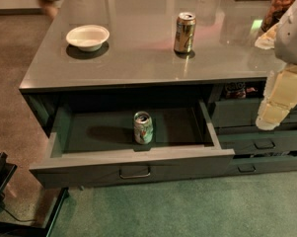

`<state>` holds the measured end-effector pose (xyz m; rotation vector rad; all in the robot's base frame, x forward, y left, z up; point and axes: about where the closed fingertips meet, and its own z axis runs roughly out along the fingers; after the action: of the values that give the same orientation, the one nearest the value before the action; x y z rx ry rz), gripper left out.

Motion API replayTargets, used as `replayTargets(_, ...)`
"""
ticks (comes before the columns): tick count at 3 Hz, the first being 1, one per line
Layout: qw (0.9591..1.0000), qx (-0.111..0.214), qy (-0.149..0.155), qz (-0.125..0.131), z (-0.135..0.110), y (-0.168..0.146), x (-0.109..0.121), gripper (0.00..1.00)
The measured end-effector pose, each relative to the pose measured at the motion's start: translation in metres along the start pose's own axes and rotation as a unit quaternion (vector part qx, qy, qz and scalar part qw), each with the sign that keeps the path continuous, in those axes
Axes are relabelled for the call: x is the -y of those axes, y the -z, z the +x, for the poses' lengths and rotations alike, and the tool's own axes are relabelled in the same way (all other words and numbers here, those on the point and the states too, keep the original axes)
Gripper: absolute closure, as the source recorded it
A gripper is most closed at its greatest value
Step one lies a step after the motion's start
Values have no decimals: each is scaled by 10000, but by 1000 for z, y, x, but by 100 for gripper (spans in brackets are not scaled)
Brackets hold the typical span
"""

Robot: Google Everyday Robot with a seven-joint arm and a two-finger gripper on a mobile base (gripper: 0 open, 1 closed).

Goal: Pick 7up can from top drawer and place on counter

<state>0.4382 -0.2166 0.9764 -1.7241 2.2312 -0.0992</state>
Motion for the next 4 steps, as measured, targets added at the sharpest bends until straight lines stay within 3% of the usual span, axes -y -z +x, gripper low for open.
replayTargets(1, 10000, 0, 0, 0, 0, 0, 0, 0)
replayTargets(2, 10000, 1, 0, 0, 0, 0, 0, 19)
replayTargets(3, 9996, 261, -81, 33, -6, -19, 5, 42)
replayTargets(4, 9977, 652, -203, 54, -19, -63, 12, 65)
